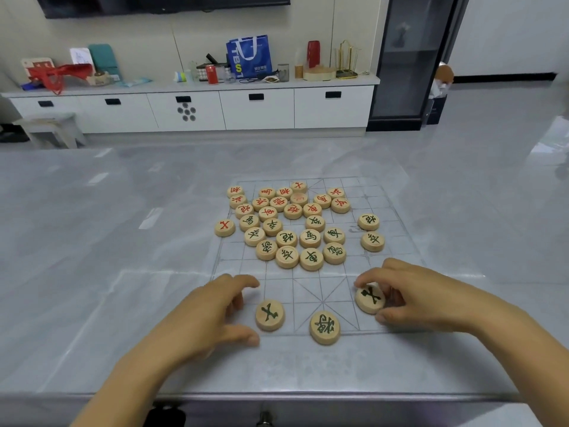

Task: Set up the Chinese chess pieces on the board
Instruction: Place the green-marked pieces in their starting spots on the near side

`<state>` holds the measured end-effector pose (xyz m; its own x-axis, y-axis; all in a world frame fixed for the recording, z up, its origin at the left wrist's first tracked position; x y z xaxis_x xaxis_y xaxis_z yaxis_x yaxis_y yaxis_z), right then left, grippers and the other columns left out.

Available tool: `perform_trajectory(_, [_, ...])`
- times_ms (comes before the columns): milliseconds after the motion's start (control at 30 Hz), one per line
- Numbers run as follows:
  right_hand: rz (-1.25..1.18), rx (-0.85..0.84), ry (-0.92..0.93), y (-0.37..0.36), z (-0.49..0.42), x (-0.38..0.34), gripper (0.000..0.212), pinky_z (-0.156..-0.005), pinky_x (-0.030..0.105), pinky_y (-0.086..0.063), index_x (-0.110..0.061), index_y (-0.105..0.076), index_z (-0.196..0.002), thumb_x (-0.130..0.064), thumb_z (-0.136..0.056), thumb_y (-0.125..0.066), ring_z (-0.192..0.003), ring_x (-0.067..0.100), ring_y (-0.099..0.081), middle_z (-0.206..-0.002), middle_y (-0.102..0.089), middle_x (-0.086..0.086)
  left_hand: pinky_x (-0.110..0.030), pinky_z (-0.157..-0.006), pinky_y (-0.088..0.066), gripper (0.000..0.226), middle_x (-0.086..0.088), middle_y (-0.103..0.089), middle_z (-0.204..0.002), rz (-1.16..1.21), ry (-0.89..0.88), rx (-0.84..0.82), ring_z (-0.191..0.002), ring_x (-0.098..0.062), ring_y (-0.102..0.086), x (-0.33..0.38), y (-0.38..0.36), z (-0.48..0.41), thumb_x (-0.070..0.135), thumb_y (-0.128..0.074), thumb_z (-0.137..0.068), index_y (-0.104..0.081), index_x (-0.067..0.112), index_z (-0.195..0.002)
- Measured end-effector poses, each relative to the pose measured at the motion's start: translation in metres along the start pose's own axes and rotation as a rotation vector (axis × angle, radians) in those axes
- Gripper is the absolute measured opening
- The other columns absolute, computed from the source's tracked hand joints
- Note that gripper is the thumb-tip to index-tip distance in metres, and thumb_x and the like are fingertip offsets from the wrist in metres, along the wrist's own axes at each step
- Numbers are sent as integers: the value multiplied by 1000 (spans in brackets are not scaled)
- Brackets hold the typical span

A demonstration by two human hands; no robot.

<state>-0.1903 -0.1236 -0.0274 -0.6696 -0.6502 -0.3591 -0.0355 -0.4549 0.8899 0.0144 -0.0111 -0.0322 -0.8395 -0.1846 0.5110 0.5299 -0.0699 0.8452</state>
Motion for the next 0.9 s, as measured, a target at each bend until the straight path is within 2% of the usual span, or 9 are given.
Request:
perform_trajectory(100, [-2,7,-17,-1,-1,-1,34,-67,17,-41,-44,-46,-106,-41,-77,-64,-76,3,-51,-87,-50,-15,-15,-87,-41,58,23,-41,-102,17,-117,-75,-94,0,-47,11,-7,2,25,-66,-82,-35,59,-118])
perform_trajectory(167, [-8,-2,-44,-3,-2,0,34,-64,18,-42,-41,-47,-102,-46,-74,-66,-73,4,-51,-82,-53,-14,-18,-87,-42,51,22,-41,-99,8,-161,-88,-92,-1,-48,19,-12,1,21,-61,-86,-42,54,-119])
perform_trajectory(233, [-5,-17,-58,-5,-1,1,37,-64,19,-43,-40,-47,-102,-49,-72,-68,-72,4,-52,-81,-54,-13,-17,-82,-43,41,20,-44,-93,2,-158,-53,-85,-1,-49,21,-12,-1,23,-62,-85,-48,46,-117])
perform_trajectory(333, [-33,-34,-47,-7,1,3,40,-69,21,-45,-45,-44,-105,-44,-73,-69,-75,5,-52,-80,-54,-12,-21,-69,-41,30,11,-51,-78,-19,-84,23,-72,-5,-49,15,-6,-1,36,-70,-76,-49,39,-97])
perform_trajectory(433, [-48,-18,-15,-7,4,3,39,-72,21,-45,-49,-43,-107,-39,-78,-66,-76,5,-52,-82,-54,-12,-26,-66,-42,35,8,-53,-73,-11,3,36,-69,-7,-48,2,0,0,43,-77,-64,-51,31,-84])
perform_trajectory(533, [-49,14,-20,-5,7,4,32,-70,21,-46,-44,-47,-104,-41,-79,-65,-73,4,-52,-82,-57,-11,-26,-76,-45,37,10,-55,-82,22,31,-5,-76,-7,-51,-12,9,3,39,-80,-63,-52,36,-87])
perform_trajectory(667, [-42,-6,-31,-7,11,4,30,-68,22,-45,-42,-47,-100,-45,-77,-66,-72,6,-52,-82,-58,-9,-8,-76,-38,52,18,-50,-95,49,-86,-22,-88,-3,-50,-2,10,4,30,-74,-74,-41,58,-103])
perform_trajectory(800, [-50,-25,-19,-11,12,-1,32,-67,21,-45,-40,-47,-97,-47,-73,-68,-73,4,-52,-83,-59,-11,-6,-73,-36,39,18,-45,-90,44,-144,-48,-81,0,-49,20,-12,-1,31,-70,-77,-53,48,-108])
perform_trajectory(900, [-53,-23,-22,-12,13,-2,33,-67,20,-45,-40,-47,-97,-48,-73,-68,-74,3,-52,-81,-56,-16,-12,-66,-36,35,14,-47,-81,4,-134,14,-74,-2,-47,28,-17,-3,41,-72,-73,-51,42,-101])
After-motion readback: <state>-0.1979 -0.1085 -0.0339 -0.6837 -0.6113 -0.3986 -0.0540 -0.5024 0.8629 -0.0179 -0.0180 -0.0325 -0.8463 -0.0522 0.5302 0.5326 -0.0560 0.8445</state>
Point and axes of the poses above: each hand's wrist, its own z-axis away from the middle knuckle, its own y-axis out of the back of the hand, x = y × z, the point moved 9 cm from there along -z, towards the middle knuckle
